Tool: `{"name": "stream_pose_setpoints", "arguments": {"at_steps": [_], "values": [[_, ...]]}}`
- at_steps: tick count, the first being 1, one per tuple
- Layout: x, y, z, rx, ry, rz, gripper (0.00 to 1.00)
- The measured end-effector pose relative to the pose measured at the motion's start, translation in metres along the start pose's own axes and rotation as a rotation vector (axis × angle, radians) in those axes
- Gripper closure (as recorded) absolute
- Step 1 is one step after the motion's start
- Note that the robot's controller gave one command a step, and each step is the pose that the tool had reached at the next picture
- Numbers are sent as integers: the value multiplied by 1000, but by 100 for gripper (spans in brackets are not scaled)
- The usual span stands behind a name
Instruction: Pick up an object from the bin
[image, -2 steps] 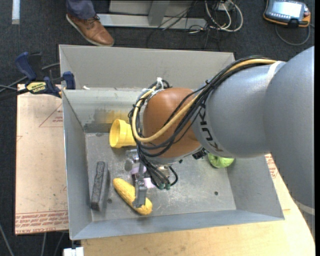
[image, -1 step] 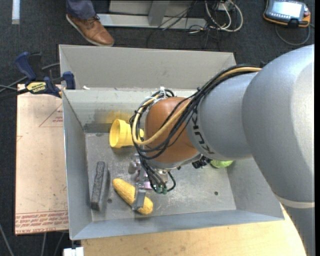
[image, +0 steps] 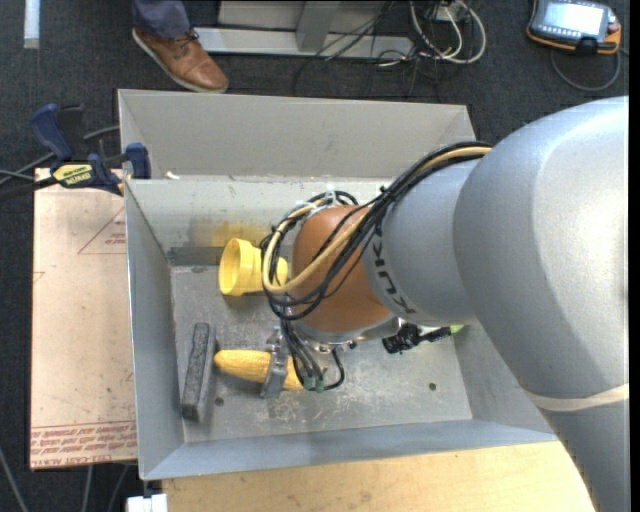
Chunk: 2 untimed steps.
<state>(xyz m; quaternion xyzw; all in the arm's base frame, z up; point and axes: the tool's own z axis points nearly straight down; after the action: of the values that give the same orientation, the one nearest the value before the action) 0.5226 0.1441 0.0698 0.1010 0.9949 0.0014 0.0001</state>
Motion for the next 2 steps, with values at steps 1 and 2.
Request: {"name": "stream_pose_setpoints", "arguments": {"at_steps": [1, 2], "values": [[0, 0, 0, 0, 0, 0, 100], [0, 0, 0, 0, 0, 1, 100]]}}
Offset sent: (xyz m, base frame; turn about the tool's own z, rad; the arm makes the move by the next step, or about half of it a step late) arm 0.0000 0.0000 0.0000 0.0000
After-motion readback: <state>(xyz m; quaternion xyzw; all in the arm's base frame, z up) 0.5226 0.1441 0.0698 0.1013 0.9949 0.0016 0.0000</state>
